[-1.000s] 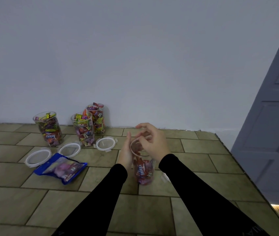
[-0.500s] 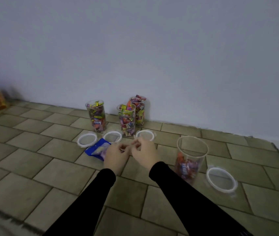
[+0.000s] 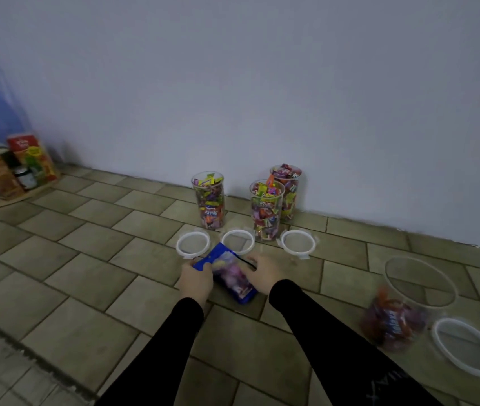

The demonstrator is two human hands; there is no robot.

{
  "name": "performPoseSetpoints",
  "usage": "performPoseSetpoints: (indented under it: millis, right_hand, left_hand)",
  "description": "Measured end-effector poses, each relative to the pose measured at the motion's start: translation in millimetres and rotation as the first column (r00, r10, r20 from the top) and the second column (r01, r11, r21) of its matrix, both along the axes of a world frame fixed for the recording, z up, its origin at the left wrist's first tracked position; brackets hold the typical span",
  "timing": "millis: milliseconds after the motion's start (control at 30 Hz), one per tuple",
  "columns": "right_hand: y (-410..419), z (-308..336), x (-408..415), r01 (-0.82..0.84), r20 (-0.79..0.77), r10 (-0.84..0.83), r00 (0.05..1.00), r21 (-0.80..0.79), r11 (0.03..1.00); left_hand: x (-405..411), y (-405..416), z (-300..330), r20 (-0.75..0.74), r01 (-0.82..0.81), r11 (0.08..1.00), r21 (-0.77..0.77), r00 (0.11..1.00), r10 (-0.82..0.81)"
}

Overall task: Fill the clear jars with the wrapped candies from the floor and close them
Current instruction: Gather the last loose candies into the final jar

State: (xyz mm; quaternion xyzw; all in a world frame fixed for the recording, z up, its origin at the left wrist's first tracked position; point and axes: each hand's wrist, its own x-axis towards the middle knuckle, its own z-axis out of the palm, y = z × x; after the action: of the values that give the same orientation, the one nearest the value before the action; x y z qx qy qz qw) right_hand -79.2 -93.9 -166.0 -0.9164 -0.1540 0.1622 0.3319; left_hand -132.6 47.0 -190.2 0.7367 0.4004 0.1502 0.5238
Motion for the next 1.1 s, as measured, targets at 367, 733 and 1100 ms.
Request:
performPoseSetpoints:
  millis: [367, 733, 1100]
  right_hand:
    - [-8, -6, 6, 0.088, -0.036, -0.083, 0.996, 0.181, 0.98]
    - [-72, 34, -9, 0.341, 0.14, -0.471, 0.871, 0.516, 0.785]
    - [-120, 37, -10, 0.448, -0.08, -0.501, 0.862, 0.583, 0.678]
  left_hand:
    - [13, 4, 4, 0.238, 0.056, 0.997, -0.047, 0.97, -0.043]
    - [26, -89, 68, 0.42, 0.393, 0.914, 0.095, 0.817, -0.395]
    - [24, -159, 69, 0.362, 0.665, 0.742, 0.088, 0.672, -0.646]
